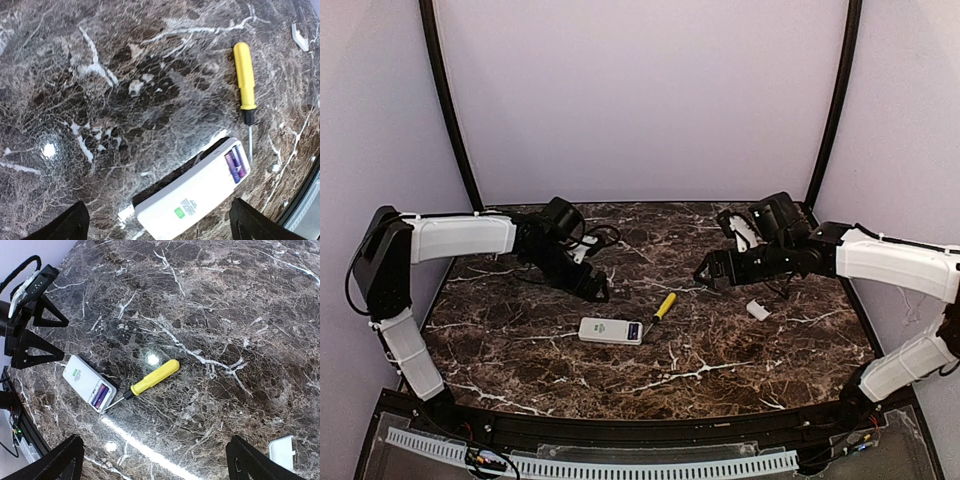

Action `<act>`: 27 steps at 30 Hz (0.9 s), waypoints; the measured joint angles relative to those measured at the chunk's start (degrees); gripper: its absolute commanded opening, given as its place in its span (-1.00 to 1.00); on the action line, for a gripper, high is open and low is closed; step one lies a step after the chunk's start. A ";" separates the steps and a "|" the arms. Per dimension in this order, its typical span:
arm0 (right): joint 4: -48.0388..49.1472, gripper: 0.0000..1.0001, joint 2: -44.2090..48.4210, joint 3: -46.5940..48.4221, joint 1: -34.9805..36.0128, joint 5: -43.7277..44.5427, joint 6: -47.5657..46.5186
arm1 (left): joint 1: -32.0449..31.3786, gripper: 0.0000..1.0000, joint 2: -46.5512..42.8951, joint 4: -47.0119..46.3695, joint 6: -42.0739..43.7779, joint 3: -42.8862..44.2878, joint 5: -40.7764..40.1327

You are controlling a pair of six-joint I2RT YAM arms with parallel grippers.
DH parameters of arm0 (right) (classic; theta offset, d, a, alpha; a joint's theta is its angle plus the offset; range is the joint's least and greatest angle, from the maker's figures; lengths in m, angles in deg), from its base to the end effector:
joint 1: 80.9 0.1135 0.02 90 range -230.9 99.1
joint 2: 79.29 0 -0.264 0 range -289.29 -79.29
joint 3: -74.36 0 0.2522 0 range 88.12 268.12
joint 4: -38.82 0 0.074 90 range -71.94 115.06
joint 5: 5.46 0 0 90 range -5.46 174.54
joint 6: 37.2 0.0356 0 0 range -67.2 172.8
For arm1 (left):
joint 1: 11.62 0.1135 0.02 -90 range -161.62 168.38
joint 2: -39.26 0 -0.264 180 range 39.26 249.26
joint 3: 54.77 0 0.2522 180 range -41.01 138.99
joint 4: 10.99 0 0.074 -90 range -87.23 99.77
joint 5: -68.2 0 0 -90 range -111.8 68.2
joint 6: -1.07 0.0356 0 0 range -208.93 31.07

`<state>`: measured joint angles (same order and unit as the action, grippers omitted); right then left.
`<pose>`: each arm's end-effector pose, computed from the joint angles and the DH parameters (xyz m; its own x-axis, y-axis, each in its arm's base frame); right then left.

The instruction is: Unload the batteries from the remote control

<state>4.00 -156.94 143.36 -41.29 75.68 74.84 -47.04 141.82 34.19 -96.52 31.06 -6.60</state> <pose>0.2215 0.1905 0.2584 -0.7600 -0.1477 -0.6329 -0.4648 0.8041 0.3706 0.2961 -0.2220 0.2030 -0.7998 0.4124 -0.4362 0.5592 0.7761 -0.2915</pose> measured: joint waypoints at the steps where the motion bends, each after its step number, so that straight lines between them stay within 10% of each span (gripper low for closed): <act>1: 0.17 0.97 0.48 0.00 -0.04 0.00 1.20 | -0.39 0.96 -1.03 -0.28 -0.61 0.00 -0.44; 27: 31.23 0.97 13.33 -1.20 -2.14 -4.31 54.97 | -18.99 0.50 10.40 -7.56 -9.90 9.62 -5.84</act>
<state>35.23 -143.61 142.16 -43.43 71.37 129.81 -66.03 152.22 26.62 -106.42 40.68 -12.44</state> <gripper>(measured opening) 0.986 0.759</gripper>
